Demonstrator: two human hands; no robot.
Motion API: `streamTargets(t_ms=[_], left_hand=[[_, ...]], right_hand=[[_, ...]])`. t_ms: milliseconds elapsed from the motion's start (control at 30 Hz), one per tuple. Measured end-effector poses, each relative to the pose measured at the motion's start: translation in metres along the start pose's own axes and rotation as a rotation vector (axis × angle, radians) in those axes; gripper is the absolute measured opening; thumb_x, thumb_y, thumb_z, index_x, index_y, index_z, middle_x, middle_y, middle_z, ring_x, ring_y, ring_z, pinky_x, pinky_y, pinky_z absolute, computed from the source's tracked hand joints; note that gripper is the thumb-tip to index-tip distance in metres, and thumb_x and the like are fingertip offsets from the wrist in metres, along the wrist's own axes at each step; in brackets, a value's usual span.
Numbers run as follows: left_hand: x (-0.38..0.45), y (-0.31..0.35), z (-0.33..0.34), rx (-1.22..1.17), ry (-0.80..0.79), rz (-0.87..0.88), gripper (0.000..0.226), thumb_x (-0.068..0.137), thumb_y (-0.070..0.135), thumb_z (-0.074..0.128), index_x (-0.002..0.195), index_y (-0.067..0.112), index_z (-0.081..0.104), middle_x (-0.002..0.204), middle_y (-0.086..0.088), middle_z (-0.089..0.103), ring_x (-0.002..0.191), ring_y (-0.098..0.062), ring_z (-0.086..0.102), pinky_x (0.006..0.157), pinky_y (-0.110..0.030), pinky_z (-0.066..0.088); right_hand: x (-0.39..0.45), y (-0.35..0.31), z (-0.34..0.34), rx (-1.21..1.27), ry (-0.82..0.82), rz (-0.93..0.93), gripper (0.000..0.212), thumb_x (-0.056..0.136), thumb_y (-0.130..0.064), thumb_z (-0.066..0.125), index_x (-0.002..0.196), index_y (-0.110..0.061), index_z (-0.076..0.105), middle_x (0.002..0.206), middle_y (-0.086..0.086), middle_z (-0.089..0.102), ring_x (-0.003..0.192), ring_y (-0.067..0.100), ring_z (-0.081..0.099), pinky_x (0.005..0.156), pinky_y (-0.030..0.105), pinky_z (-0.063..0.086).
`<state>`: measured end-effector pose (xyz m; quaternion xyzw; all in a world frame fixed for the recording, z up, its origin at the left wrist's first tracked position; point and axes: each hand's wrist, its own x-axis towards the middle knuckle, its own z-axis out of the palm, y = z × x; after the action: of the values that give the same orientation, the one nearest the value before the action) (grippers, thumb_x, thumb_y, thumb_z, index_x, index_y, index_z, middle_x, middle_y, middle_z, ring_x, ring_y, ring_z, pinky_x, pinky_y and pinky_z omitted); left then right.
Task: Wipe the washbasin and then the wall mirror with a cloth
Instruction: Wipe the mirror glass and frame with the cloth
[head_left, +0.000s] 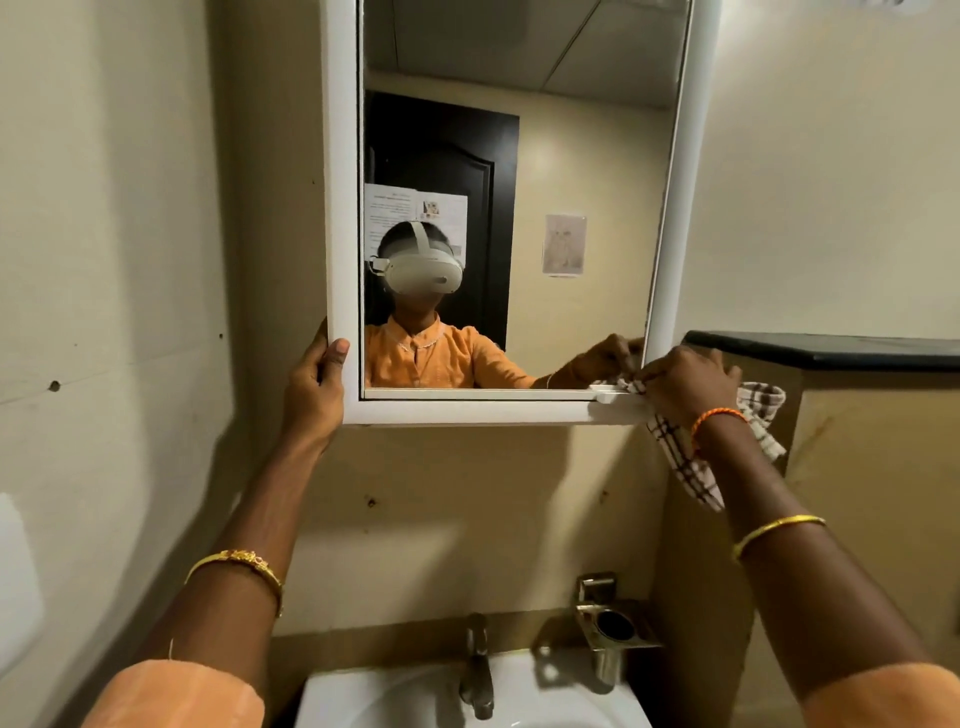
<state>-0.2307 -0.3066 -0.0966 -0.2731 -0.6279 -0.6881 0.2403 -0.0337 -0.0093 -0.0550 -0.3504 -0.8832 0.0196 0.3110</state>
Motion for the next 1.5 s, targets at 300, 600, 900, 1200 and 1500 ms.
streamTargets(t_ms=[300,600,900,1200,1500], left_hand=[[0.002,-0.006,0.003,-0.018,0.023,-0.008,0.044,0.100,0.024,0.040,0.141,0.010,0.040,0.134,0.004,0.047,0.120,-0.005,0.041,0.083,0.010,0.031],[0.005,-0.011,-0.006,-0.005,-0.032,-0.043,0.045,0.098,0.025,0.043,0.140,0.009,0.042,0.141,-0.006,0.047,0.128,-0.014,0.043,0.109,-0.025,0.031],[0.004,-0.015,-0.010,-0.020,-0.046,-0.092,0.046,0.098,0.025,0.044,0.140,0.009,0.042,0.140,-0.003,0.046,0.126,-0.015,0.044,0.107,-0.028,0.033],[0.003,-0.012,-0.006,-0.050,-0.032,-0.104,0.044,0.098,0.023,0.042,0.140,0.010,0.041,0.127,0.005,0.046,0.116,-0.013,0.046,0.099,-0.025,0.035],[-0.001,-0.010,-0.005,-0.037,-0.029,-0.134,0.047,0.098,0.028,0.041,0.141,0.011,0.040,0.143,-0.007,0.046,0.130,-0.022,0.045,0.107,-0.030,0.035]], right_hand=[[-0.023,-0.073,0.018,0.167,0.099,-0.133,0.029,0.087,-0.024,0.053,0.114,-0.023,0.062,0.119,0.008,0.058,0.117,0.035,0.044,0.095,0.044,0.034],[-0.016,-0.004,0.020,0.556,0.180,0.255,0.028,0.083,-0.016,0.055,0.101,-0.025,0.074,0.109,0.011,0.069,0.109,0.034,0.052,0.094,0.041,0.033],[0.014,-0.056,-0.033,1.150,0.686,0.095,0.037,0.080,-0.001,0.056,0.113,-0.013,0.068,0.112,0.010,0.067,0.107,0.025,0.058,0.090,0.026,0.045],[0.058,-0.084,-0.011,0.532,0.669,0.011,0.058,0.089,-0.020,0.048,0.145,-0.023,0.035,0.154,-0.002,0.030,0.138,0.024,0.028,0.105,0.048,0.023],[-0.017,-0.081,0.071,0.412,0.461,0.222,0.068,0.083,-0.031,0.036,0.147,-0.009,0.025,0.149,0.015,0.033,0.124,0.034,0.041,0.101,0.049,0.029]])
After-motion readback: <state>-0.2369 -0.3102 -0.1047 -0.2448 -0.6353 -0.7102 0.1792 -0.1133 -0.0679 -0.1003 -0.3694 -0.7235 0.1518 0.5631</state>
